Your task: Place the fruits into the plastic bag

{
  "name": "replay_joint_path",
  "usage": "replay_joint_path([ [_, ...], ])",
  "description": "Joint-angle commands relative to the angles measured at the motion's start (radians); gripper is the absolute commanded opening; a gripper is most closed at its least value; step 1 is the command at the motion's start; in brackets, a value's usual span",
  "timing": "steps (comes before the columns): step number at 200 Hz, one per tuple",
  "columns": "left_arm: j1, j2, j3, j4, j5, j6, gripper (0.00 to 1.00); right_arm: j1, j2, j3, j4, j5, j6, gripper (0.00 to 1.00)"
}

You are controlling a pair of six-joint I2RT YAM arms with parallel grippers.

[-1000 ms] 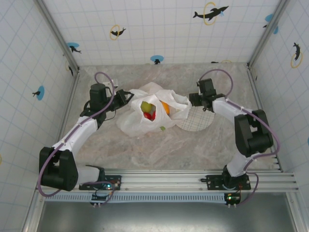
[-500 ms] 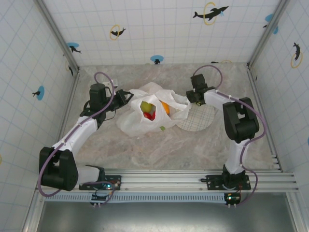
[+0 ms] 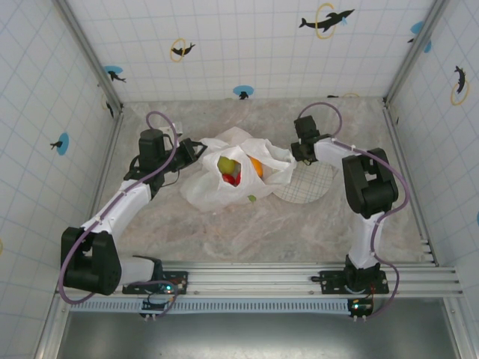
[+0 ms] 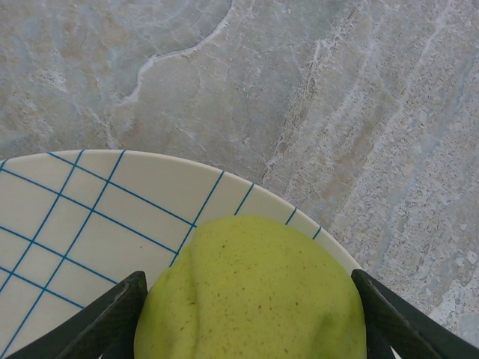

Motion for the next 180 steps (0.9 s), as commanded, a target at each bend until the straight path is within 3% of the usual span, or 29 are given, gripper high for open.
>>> replay_joint_path([
  [1,0.009,0.01,-0.004,-0.013,0.005,0.008,0.0,0.004,-0.008,0.028,-0.019,0.009,-0.003,0.65],
  [48,0.009,0.009,-0.004,-0.013,0.008,0.007,0.0,0.004,-0.154,-0.082,0.009,0.011,0.021,0.63],
  [94,0.01,0.01,-0.005,-0.005,0.017,0.002,0.0,0.003,-0.455,-0.25,0.063,-0.039,0.053,0.61],
  [137,0.009,0.009,-0.008,-0.002,0.016,-0.001,0.0,0.052,-0.768,-0.363,0.167,-0.226,0.042,0.59],
  [180,0.009,0.012,-0.009,0.0,0.017,-0.004,0.0,0.19,-0.883,-0.357,0.177,-0.512,0.017,0.59],
])
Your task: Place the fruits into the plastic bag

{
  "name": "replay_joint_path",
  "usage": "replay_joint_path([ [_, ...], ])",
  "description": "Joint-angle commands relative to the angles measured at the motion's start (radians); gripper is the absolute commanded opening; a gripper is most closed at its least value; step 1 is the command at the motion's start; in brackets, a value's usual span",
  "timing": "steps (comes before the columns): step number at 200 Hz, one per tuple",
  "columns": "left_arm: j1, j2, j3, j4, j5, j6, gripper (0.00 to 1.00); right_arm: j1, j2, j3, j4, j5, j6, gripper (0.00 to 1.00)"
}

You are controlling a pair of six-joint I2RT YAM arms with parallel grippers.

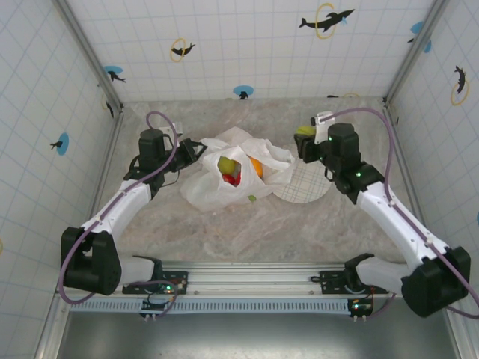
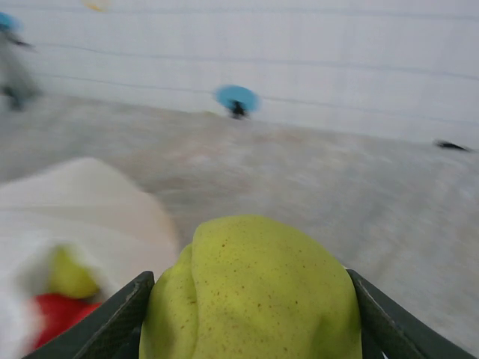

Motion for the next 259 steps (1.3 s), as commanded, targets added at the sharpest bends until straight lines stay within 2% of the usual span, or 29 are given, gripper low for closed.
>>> replay_joint_path([
  [1,0.008,0.012,-0.009,-0.001,0.014,-0.003,0.0,0.078,-0.024,-0.014,0.038,-0.223,-0.018,0.59],
  [31,0.008,0.013,-0.009,-0.001,0.013,-0.004,0.0,0.213,-0.041,-0.023,0.02,-0.311,-0.073,0.59],
  [58,0.009,0.013,-0.008,-0.001,0.018,-0.007,0.0,0.273,0.001,-0.022,-0.028,-0.324,-0.108,0.59],
  [140,0.009,0.01,-0.009,0.0,0.024,-0.006,0.0,0.241,0.136,-0.006,-0.091,-0.107,-0.138,0.58],
  [188,0.006,0.019,-0.005,0.0,0.04,-0.009,0.0,0.236,0.25,0.0,0.048,-0.023,-0.018,0.58],
  [215,0.006,0.019,-0.005,0.001,0.043,-0.008,0.0,0.247,0.323,0.012,0.1,-0.05,0.02,0.58],
  [259,0.006,0.02,-0.004,0.001,0.044,-0.009,0.0,0.288,0.422,0.029,0.211,-0.22,0.082,0.6],
])
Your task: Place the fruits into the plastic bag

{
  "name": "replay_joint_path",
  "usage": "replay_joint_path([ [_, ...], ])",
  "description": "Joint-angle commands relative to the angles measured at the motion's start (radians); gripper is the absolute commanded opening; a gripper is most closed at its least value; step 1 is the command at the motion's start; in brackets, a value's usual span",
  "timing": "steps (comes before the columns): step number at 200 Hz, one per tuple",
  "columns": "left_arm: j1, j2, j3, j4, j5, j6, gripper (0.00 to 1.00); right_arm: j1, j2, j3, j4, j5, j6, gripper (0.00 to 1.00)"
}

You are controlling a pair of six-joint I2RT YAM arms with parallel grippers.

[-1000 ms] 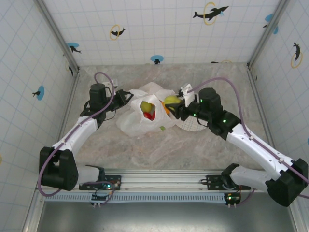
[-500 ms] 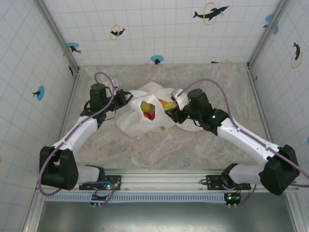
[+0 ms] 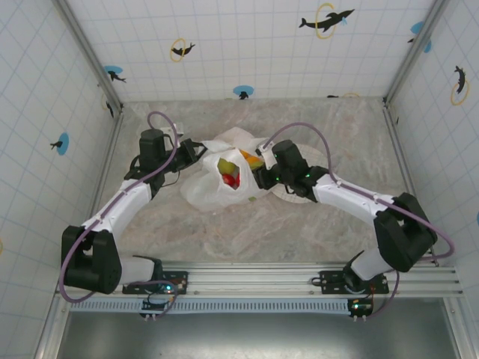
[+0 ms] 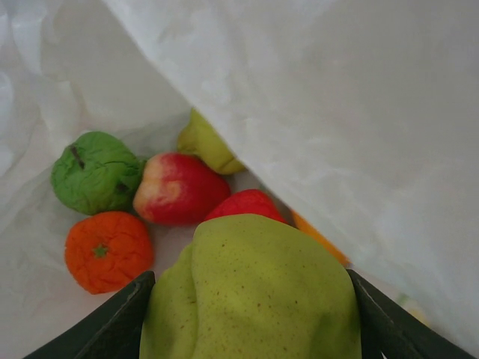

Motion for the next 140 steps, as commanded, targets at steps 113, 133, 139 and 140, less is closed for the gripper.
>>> replay_joint_path([
  [113,0.006,0.005,-0.005,0.001,0.018,-0.005,0.0,0.071,0.312,0.163,0.326,-0.119,0.234,0.67],
  [133,0.006,0.005,-0.005,0.001,0.018,-0.005,0.0,0.068,0.331,0.181,0.3,-0.11,0.228,0.69],
  [139,0.006,0.005,-0.003,0.0,0.018,-0.005,0.0,0.069,0.335,0.186,0.295,-0.11,0.228,0.7],
  [140,0.006,0.005,-0.004,0.001,0.017,-0.005,0.0,0.069,0.336,0.186,0.294,-0.11,0.228,0.7],
])
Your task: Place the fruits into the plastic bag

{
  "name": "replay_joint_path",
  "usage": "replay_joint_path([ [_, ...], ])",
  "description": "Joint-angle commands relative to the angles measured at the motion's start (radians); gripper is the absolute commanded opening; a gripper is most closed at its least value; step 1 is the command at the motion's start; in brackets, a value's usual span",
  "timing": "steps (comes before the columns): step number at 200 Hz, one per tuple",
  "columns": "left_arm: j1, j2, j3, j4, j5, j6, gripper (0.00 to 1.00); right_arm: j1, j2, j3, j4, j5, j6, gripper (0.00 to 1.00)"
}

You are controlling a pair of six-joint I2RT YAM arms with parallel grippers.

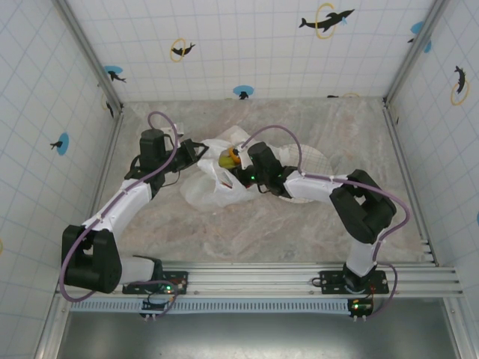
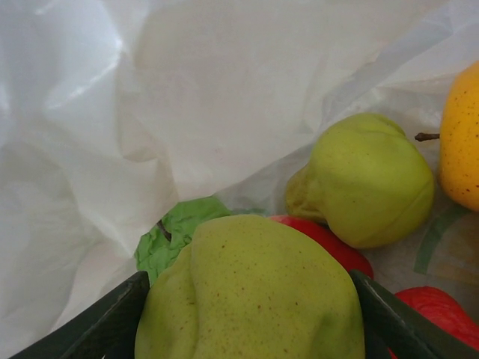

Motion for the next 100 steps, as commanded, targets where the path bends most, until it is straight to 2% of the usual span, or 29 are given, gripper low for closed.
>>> replay_joint_path([
  [1,0.006,0.002,-0.005,0.001,0.016,-0.004,0.0,-0.003,0.028,0.063,0.022,0.022,0.01,0.7],
  [100,0.006,0.003,-0.005,-0.004,0.013,-0.004,0.0,-0.023,-0.003,0.063,-0.011,0.012,-0.008,0.82],
])
